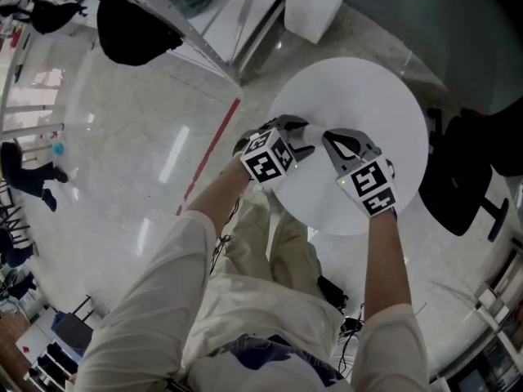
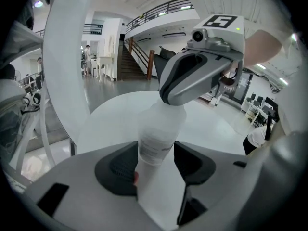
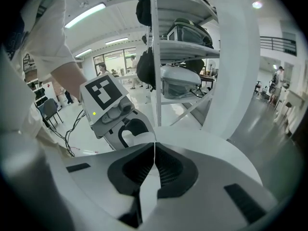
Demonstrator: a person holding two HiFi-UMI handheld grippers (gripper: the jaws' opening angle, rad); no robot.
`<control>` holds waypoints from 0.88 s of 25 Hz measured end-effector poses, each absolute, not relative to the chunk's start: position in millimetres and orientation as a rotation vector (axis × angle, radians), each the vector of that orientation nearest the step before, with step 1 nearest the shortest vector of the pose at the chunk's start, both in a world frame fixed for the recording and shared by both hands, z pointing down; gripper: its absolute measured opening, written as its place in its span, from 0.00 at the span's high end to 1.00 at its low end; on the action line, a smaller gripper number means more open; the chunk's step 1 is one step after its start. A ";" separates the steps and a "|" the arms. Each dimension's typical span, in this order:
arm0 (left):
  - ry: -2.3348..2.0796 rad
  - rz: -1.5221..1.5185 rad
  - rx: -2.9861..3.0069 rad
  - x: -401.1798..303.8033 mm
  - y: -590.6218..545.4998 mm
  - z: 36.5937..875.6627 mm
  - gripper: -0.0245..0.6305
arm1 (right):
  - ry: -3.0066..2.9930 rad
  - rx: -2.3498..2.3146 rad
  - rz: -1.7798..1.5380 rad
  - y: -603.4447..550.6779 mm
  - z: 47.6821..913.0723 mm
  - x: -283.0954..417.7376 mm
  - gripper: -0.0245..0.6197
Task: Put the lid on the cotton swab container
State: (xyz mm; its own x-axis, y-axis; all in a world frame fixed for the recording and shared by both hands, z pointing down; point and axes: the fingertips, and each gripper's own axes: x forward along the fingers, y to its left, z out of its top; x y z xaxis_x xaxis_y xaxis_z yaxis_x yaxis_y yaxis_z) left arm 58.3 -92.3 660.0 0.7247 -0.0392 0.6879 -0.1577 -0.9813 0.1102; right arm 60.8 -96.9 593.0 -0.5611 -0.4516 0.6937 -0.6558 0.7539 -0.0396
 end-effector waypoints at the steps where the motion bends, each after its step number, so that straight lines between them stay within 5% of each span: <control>1: -0.165 1.078 2.758 57.6 -92.3 658.8 0.61 | -2.267 0.836 0.403 -97.0 592.7 61.0 0.94; 12: -0.277 0.966 2.790 44.9 -94.3 615.2 0.61 | -2.369 1.169 0.546 -104.4 550.2 87.6 0.92; 22: -0.721 0.690 2.876 -5.8 -77.8 465.3 0.61 | -2.408 1.661 0.404 -70.0 424.8 121.9 0.92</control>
State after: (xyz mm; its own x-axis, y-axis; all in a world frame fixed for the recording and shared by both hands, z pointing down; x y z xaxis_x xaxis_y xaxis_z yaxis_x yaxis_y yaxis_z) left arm -5.8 -77.8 465.3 0.7855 -0.4246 0.4503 -0.4685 -0.8833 -0.0156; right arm 121.9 -70.0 424.8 -0.3551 -0.8834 0.3057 -0.9348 0.3357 -0.1159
